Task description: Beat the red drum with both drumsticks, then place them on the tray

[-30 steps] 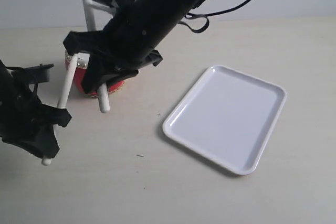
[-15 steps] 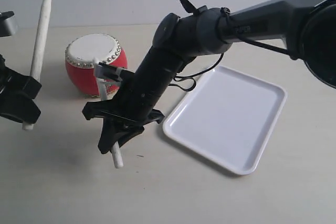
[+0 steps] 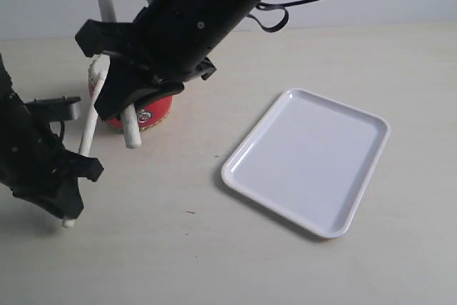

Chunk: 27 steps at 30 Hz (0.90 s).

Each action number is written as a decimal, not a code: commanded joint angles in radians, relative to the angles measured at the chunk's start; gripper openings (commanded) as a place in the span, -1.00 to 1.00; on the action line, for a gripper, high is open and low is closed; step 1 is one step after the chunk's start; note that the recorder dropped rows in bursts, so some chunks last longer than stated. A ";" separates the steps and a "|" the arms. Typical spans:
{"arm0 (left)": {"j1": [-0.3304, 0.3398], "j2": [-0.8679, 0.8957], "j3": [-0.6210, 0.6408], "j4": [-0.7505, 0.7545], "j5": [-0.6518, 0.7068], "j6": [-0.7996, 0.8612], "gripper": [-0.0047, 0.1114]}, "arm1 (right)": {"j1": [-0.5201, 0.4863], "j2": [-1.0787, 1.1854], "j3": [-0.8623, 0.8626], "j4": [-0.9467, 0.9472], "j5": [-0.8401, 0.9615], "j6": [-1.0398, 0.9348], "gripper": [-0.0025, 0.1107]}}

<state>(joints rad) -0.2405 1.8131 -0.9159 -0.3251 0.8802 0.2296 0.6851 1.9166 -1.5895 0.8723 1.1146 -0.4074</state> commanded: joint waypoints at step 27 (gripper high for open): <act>0.002 -0.617 -0.029 -0.028 0.303 -0.001 -0.92 | 0.000 0.301 -0.148 0.025 0.106 0.056 -0.96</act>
<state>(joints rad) -0.2405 1.2266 -0.9420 -0.3570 1.1776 0.2356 0.6851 2.3206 -1.7223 0.9048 1.2026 -0.3444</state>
